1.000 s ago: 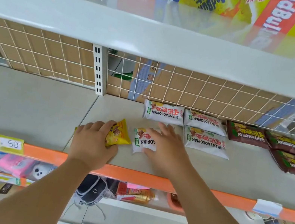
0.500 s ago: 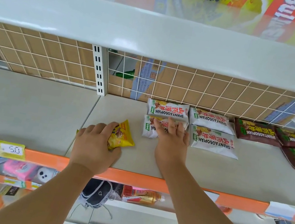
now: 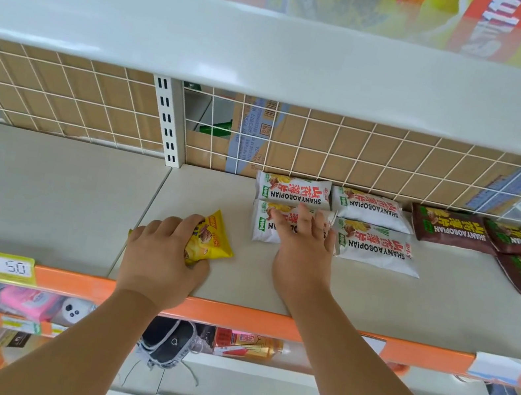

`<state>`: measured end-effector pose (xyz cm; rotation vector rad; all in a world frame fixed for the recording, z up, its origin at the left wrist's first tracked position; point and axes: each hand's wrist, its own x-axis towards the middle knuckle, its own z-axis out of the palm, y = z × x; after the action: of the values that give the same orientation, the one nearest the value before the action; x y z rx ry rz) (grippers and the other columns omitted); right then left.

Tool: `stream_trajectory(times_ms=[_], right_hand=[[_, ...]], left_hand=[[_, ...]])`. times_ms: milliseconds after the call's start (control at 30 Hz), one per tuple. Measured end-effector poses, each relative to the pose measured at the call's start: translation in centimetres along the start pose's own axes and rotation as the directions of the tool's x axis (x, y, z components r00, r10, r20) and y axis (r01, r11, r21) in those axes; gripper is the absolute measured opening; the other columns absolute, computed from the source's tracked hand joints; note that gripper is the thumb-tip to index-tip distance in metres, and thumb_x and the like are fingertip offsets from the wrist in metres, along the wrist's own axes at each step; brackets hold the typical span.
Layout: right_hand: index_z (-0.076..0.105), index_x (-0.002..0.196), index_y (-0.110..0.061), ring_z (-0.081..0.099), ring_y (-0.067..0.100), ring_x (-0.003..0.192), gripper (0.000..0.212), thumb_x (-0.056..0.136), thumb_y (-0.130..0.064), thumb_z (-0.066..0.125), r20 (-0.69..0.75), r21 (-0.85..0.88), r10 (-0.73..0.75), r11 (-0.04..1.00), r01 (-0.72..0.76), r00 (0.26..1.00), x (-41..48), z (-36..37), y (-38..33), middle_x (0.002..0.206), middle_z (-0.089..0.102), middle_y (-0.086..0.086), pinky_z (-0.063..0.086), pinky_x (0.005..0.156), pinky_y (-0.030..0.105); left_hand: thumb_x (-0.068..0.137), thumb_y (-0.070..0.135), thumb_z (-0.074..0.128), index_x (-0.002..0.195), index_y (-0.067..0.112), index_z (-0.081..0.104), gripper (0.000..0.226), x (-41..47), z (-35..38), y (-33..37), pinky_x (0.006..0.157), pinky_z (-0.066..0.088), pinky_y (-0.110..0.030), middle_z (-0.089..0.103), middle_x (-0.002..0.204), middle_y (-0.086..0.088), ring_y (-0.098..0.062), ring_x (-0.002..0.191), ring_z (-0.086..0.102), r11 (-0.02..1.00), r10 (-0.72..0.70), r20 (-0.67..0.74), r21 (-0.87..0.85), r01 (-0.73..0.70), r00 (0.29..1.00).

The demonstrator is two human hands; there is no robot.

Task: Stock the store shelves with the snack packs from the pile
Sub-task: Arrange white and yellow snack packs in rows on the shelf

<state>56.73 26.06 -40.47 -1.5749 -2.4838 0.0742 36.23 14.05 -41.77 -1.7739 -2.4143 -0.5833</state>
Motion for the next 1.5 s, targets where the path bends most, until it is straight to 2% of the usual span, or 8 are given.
stream_trajectory(times_ms=[200,367,533,633,767,1167,1333,1500], right_hand=[[0.051,0.141,-0.025,0.026,0.037,0.147,0.054,0.088,-0.015,0.049,-0.131,0.174,-0.199,0.960,0.220,0.971,-2.3,1.1,-3.3,0.154,0.038,0.010,0.029,0.119,0.053],[0.060,0.120,-0.019,0.050,0.021,0.119,0.035,0.088,-0.014,0.048,-0.121,0.253,-0.277,0.920,0.299,0.953,-4.1,2.0,-3.6,0.127,0.054,0.001,0.052,0.087,0.034],[0.059,0.095,-0.018,0.051,0.019,0.086,0.018,0.087,-0.018,0.043,-0.115,0.221,-0.258,0.935,0.278,0.959,-3.9,2.2,-3.6,0.091,0.048,-0.003,0.046,0.067,0.033],[0.061,0.100,-0.018,0.052,0.021,0.089,0.020,0.086,-0.016,0.047,-0.135,0.222,-0.248,0.936,0.273,0.959,-3.9,2.2,-3.6,0.095,0.052,-0.001,0.047,0.068,0.033],[0.060,0.120,-0.019,0.055,0.024,0.098,0.036,0.085,-0.012,0.056,-0.189,0.253,-0.238,0.925,0.282,0.952,-4.2,1.7,-3.8,0.108,0.058,0.002,0.052,0.074,0.036],[0.062,0.117,-0.016,0.056,0.026,0.095,0.035,0.083,-0.009,0.061,-0.206,0.288,-0.205,0.922,0.260,0.957,-4.3,1.6,-3.7,0.105,0.059,0.004,0.051,0.072,0.036],[0.062,0.116,-0.015,0.055,0.023,0.096,0.034,0.083,-0.008,0.059,-0.191,0.269,-0.193,0.932,0.241,0.962,-4.3,1.5,-3.7,0.104,0.059,0.002,0.048,0.072,0.032],[0.062,0.114,-0.014,0.055,0.023,0.095,0.031,0.084,-0.009,0.057,-0.190,0.269,-0.189,0.934,0.236,0.963,-4.3,1.5,-3.8,0.103,0.058,0.002,0.048,0.071,0.032]], left_hand=[[0.073,0.054,0.057,0.138,0.029,0.051,0.070,0.0,-0.1,0.1,0.090,0.046,-0.045,0.066,0.111,0.002,-0.031,0.101,0.061,1.000,-0.010,0.017,0.015,0.009,1.000],[0.075,0.054,0.056,0.140,0.030,0.048,0.070,0.0,-0.2,0.1,0.092,0.045,-0.045,0.065,0.115,0.003,-0.030,0.105,0.059,0.999,0.008,0.043,0.043,-0.009,0.999],[0.072,0.045,0.064,0.140,0.029,0.053,0.071,-0.7,-0.8,0.7,0.090,0.040,-0.050,0.053,0.137,-0.007,-0.036,0.118,0.050,0.986,0.073,-0.046,0.150,-0.065,0.996],[0.075,0.045,0.063,0.139,0.030,0.055,0.067,-2.6,-0.6,1.1,0.088,0.041,-0.050,0.052,0.140,-0.008,-0.037,0.115,0.050,0.979,0.080,-0.051,0.190,-0.069,0.995],[0.082,0.061,0.053,0.147,0.029,0.049,0.072,-4.1,-0.1,2.1,0.101,0.039,-0.057,0.048,0.149,-0.014,-0.043,0.132,0.043,0.978,0.026,0.034,0.205,-0.033,0.999],[0.086,0.071,0.035,0.154,0.030,0.037,0.079,-4.3,0.2,2.5,0.115,0.027,-0.059,0.034,0.162,-0.009,-0.039,0.150,0.026,0.980,0.095,0.113,0.165,-0.113,0.989],[0.083,0.064,0.046,0.141,0.035,0.046,0.065,-2.4,-0.5,1.2,0.113,0.034,-0.056,0.045,0.151,-0.001,-0.032,0.145,0.034,0.988,0.119,0.118,0.083,-0.130,0.986],[0.077,0.060,0.061,0.118,0.026,0.063,0.053,-1.5,-0.2,0.6,0.098,0.044,-0.048,0.057,0.114,0.005,-0.025,0.116,0.052,0.980,0.121,-0.035,-0.154,-0.124,0.992]])
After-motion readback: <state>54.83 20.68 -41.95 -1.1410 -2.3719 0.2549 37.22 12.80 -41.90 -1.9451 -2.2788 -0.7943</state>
